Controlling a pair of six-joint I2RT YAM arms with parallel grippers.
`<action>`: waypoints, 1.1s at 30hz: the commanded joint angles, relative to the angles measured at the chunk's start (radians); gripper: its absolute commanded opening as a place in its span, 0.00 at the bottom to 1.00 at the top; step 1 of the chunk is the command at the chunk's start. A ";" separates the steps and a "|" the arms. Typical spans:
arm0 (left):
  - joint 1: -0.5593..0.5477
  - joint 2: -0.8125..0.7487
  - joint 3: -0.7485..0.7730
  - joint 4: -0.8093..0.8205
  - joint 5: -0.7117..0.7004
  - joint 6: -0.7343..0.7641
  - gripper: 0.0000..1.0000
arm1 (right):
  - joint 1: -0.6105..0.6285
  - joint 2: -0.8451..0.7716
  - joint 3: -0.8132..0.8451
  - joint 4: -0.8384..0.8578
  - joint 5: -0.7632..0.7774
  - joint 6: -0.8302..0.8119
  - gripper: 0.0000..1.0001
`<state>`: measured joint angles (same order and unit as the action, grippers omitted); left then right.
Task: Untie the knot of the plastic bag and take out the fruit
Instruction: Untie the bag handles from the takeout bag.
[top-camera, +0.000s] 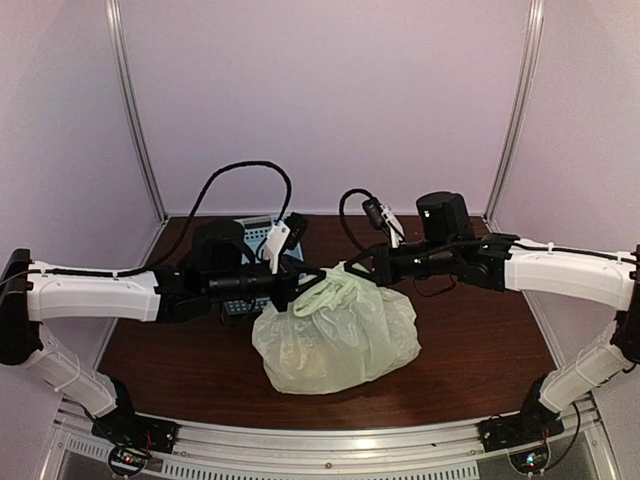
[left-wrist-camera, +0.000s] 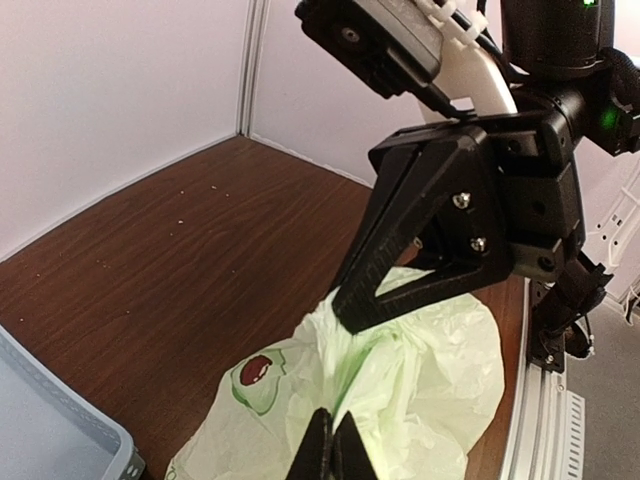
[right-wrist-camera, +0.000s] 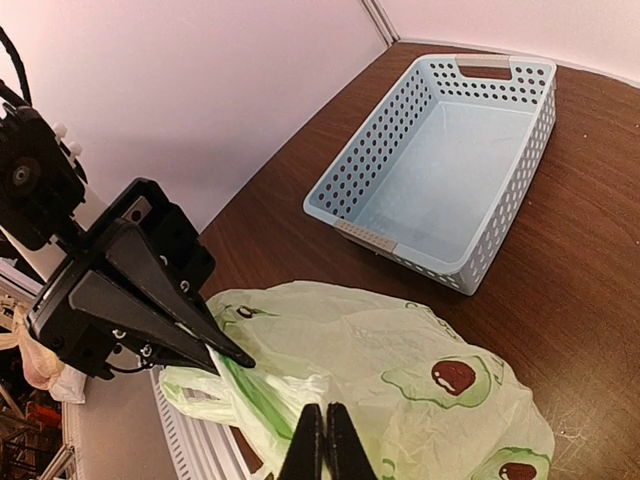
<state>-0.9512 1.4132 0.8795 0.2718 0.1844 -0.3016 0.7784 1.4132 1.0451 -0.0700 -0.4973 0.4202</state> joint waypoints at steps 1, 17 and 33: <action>0.059 -0.058 -0.038 -0.034 0.009 -0.031 0.00 | -0.103 -0.036 -0.048 -0.072 0.164 0.012 0.00; 0.123 -0.032 -0.032 0.023 0.222 -0.116 0.00 | -0.104 -0.109 -0.085 -0.054 0.037 -0.124 0.07; 0.124 -0.019 -0.034 0.028 0.245 -0.110 0.00 | -0.031 -0.196 -0.121 -0.070 0.061 -0.104 0.63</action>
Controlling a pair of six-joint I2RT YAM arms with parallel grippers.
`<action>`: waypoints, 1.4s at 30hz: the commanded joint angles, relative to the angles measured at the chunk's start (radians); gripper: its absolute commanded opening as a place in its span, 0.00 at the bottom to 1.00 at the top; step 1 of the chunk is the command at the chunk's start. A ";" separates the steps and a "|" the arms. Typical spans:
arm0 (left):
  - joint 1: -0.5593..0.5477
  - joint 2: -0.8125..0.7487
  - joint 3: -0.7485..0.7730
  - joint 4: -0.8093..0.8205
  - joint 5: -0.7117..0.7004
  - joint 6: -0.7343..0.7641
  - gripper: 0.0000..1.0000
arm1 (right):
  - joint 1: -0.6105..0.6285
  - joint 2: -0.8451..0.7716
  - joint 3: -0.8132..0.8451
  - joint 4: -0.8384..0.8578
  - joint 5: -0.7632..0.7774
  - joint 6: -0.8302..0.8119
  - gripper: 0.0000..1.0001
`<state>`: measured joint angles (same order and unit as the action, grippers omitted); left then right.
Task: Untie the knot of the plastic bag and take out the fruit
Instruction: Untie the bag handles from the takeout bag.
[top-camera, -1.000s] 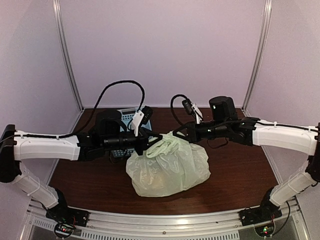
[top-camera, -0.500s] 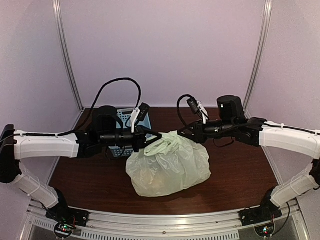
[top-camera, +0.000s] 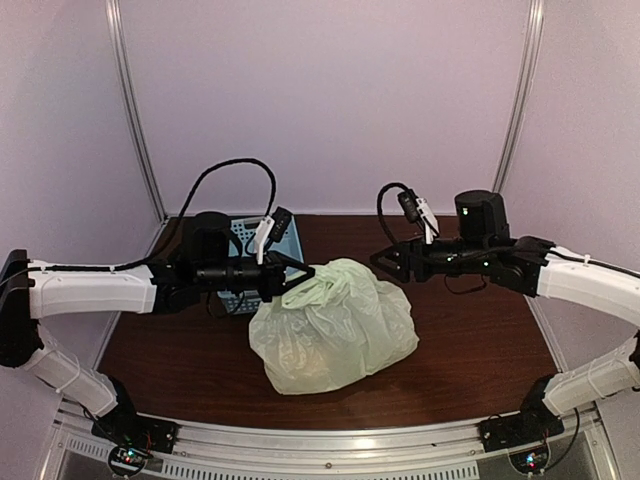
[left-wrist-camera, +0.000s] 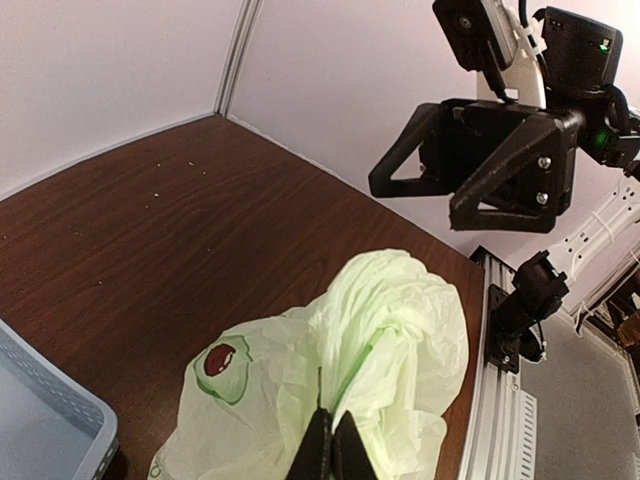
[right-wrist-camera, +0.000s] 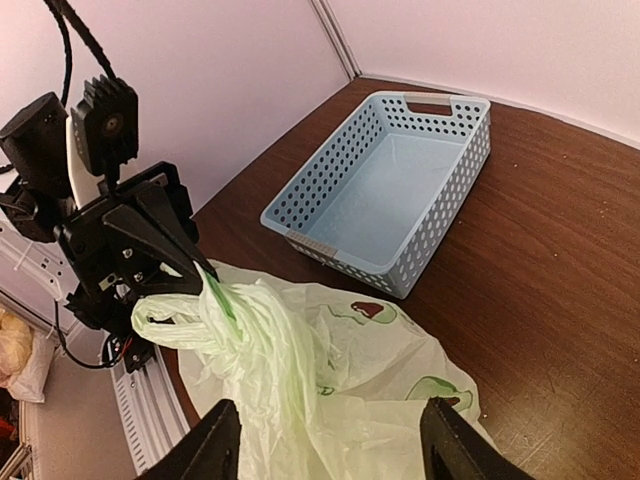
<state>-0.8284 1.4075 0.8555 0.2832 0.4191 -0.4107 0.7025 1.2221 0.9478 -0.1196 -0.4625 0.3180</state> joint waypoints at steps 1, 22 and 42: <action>0.000 -0.013 -0.009 0.017 0.009 -0.002 0.00 | 0.061 -0.003 -0.024 -0.024 0.033 -0.003 0.63; 0.000 -0.035 -0.021 -0.003 -0.051 -0.014 0.00 | 0.141 0.031 -0.036 -0.045 0.275 0.018 0.00; 0.020 -0.121 -0.079 -0.057 -0.163 -0.024 0.11 | 0.135 0.027 -0.046 -0.062 0.357 0.025 0.00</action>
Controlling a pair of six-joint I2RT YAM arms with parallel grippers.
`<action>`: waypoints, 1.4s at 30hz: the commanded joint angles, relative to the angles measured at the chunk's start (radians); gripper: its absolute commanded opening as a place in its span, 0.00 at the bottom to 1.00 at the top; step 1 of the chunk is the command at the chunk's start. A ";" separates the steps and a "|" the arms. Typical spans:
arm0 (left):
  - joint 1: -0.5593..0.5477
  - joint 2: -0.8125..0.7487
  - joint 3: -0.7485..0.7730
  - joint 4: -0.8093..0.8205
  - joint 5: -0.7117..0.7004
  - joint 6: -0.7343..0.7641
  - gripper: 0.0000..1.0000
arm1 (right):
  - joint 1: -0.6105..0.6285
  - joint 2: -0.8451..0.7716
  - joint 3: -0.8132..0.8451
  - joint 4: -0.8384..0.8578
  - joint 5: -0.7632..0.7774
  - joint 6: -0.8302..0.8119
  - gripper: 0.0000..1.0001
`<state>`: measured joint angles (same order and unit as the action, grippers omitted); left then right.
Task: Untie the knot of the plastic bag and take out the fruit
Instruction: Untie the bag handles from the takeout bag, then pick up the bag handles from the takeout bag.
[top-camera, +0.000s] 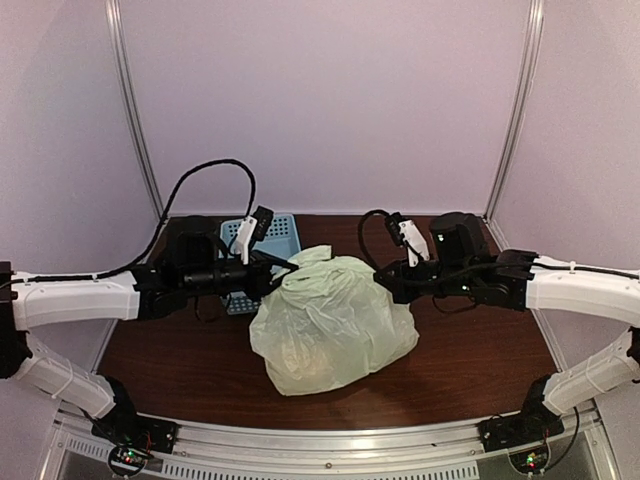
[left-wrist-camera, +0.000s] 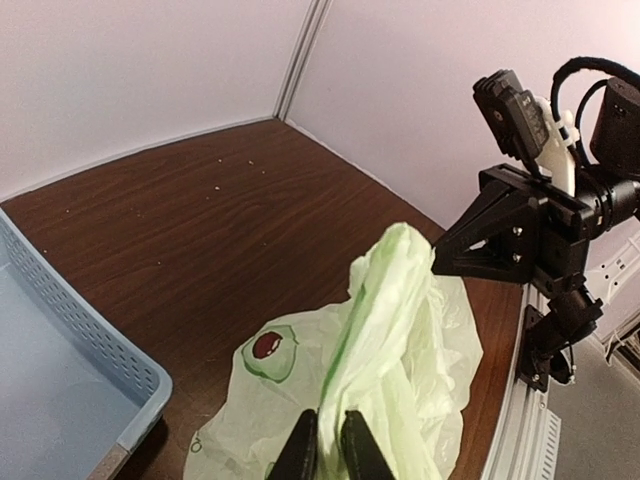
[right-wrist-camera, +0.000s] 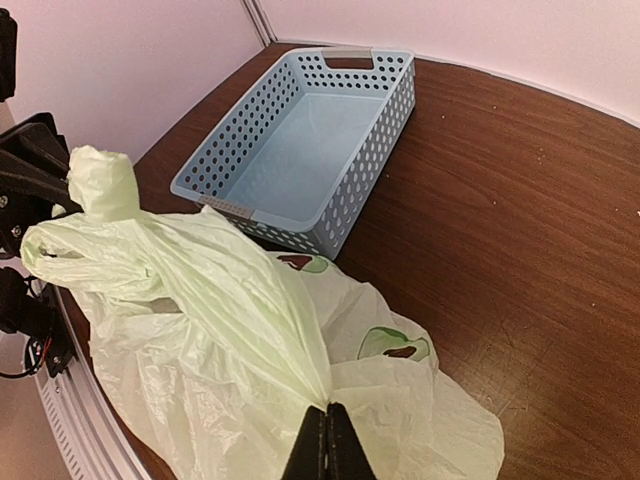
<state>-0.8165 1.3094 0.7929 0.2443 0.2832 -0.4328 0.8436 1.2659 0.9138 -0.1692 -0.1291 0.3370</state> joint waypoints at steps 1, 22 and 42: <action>0.008 -0.023 -0.016 -0.022 -0.024 0.000 0.11 | -0.006 -0.015 -0.012 -0.010 0.016 0.005 0.00; 0.008 0.044 0.275 -0.275 -0.038 0.131 0.77 | -0.006 -0.026 -0.017 0.033 -0.034 -0.003 0.00; -0.014 0.283 0.492 -0.272 0.028 0.126 0.85 | -0.006 -0.007 -0.017 0.049 -0.046 -0.001 0.00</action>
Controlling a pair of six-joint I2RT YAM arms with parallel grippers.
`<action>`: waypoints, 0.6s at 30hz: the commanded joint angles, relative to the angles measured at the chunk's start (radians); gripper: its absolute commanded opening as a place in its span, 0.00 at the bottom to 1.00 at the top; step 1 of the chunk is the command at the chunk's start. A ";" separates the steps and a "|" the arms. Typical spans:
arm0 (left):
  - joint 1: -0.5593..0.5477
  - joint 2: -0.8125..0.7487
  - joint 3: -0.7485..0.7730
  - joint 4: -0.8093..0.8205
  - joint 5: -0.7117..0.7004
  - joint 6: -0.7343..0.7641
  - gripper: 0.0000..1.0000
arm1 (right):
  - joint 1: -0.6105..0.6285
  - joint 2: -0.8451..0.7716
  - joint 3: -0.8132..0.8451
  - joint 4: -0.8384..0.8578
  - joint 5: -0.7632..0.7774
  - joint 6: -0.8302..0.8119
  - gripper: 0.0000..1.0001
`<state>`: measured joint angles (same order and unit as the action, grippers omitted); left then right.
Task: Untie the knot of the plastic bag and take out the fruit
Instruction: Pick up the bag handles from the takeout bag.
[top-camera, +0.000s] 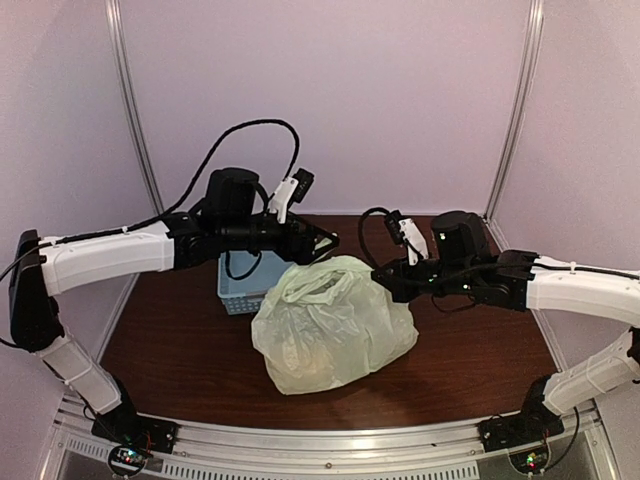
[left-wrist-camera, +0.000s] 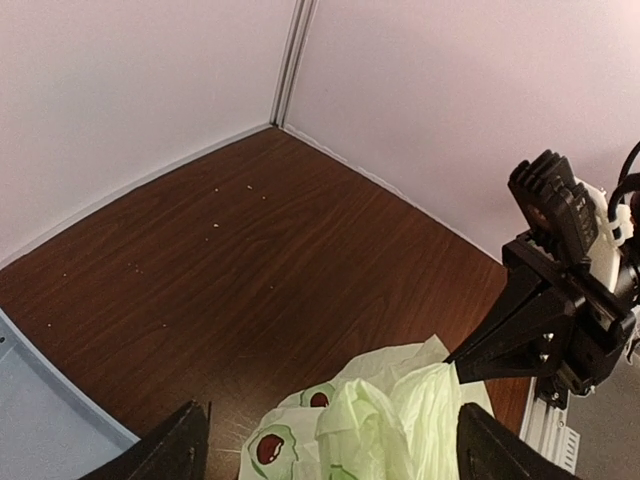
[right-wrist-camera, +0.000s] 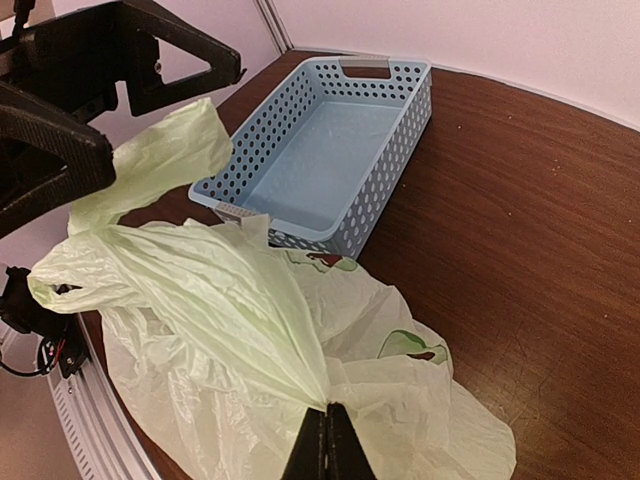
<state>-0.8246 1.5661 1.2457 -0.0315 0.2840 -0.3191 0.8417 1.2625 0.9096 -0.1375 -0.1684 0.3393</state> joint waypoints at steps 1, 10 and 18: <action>-0.007 0.031 0.044 0.001 0.031 0.013 0.82 | -0.004 -0.005 -0.014 0.016 -0.005 -0.003 0.00; -0.010 0.055 0.057 0.001 0.046 0.014 0.57 | -0.004 -0.003 -0.023 0.023 -0.003 -0.001 0.00; -0.010 0.076 0.072 -0.013 0.054 0.011 0.54 | -0.004 0.000 -0.020 0.022 -0.001 -0.005 0.00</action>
<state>-0.8284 1.6260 1.2797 -0.0437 0.3172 -0.3130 0.8417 1.2625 0.9039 -0.1322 -0.1684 0.3393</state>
